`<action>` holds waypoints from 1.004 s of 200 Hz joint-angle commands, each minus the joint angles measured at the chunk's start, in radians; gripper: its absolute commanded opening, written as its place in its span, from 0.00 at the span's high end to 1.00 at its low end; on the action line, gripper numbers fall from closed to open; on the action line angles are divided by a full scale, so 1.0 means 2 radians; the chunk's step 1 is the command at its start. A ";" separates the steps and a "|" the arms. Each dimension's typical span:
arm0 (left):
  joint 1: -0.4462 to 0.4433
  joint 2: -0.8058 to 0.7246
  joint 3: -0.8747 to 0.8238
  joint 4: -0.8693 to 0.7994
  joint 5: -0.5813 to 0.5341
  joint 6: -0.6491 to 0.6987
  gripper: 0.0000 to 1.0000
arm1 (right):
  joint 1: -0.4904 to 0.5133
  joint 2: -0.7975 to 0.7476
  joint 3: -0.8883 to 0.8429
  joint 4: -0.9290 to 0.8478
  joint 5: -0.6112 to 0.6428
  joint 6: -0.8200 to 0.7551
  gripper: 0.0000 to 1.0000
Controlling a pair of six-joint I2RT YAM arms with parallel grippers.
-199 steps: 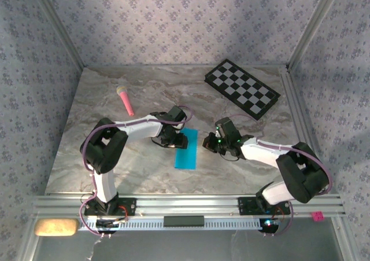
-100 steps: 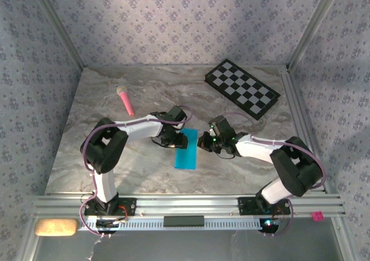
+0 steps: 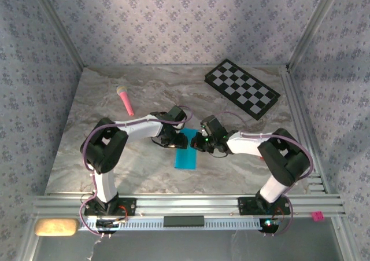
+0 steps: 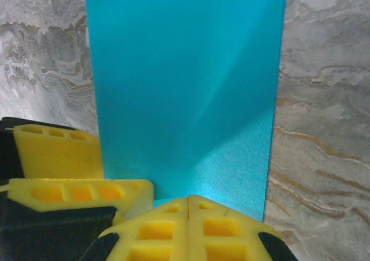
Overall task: Fold a paper plane with a square sheet of paper (pick it up from the middle)
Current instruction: Hold the square sheet of paper at the center of the table.
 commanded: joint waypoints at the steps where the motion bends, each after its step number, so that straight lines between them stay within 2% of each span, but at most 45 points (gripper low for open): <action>1: -0.001 0.034 -0.005 0.031 -0.034 0.012 0.50 | 0.007 0.012 0.015 0.005 -0.010 0.001 1.00; 55: -0.002 0.034 -0.007 0.034 -0.033 0.010 0.50 | 0.012 0.024 0.007 0.013 -0.014 0.001 1.00; 114: -0.002 0.027 -0.009 0.042 -0.023 -0.001 0.50 | 0.007 0.032 -0.012 -0.052 0.017 -0.035 1.00; 159: -0.001 -0.013 -0.006 0.047 -0.016 -0.020 0.46 | -0.016 0.029 -0.003 -0.098 0.010 -0.087 1.00; 201: 0.006 -0.084 -0.023 0.064 -0.022 -0.051 0.41 | -0.043 0.036 0.019 -0.146 -0.011 -0.161 1.00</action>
